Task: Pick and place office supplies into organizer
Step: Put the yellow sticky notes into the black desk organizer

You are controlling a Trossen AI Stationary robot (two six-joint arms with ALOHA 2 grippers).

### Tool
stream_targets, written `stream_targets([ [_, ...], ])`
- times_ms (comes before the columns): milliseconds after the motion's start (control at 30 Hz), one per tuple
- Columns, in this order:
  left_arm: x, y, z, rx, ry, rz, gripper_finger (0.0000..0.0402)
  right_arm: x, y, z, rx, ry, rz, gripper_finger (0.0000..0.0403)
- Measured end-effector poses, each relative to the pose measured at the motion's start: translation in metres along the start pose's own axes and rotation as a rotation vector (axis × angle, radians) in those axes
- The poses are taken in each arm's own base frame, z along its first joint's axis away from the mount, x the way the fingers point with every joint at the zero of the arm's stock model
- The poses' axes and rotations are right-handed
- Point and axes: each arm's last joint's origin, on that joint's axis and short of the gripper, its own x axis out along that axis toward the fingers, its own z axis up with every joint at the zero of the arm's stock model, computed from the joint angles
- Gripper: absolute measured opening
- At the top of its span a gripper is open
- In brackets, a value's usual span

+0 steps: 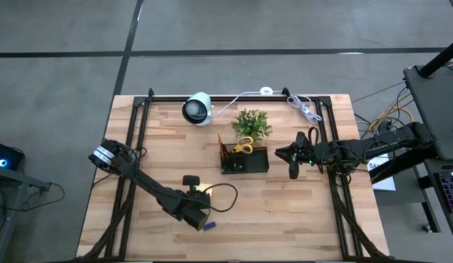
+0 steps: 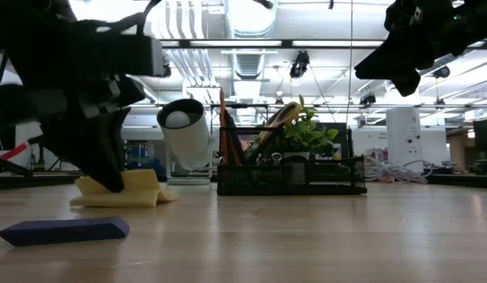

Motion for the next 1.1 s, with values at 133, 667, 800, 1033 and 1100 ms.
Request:
stream_targets([
  [133,-0.01,0.007,0.004,-0.015,-0.023,-0.016,0.0,0.0,0.0,0.0,0.0,0.0,0.0,0.0049],
  [667,-0.028,0.036,0.02,-0.031,-0.088,-0.015,0.0,0.0,0.0,0.0,-0.002,0.004,-0.001,0.005],
  [800,-0.034,0.036,0.027,0.013,-0.112,-0.02,0.0,0.0,0.0,0.0,-0.002,0.004,-0.001,0.005],
  [1033,-0.038,0.038,0.034,0.03,-0.131,-0.024,0.0,0.0,0.0,0.0,-0.002,0.004,-0.001,0.005],
  [1100,-0.037,0.038,0.033,0.026,-0.13,-0.024,0.0,0.0,0.0,0.0,-0.002,0.004,-0.001,0.005],
])
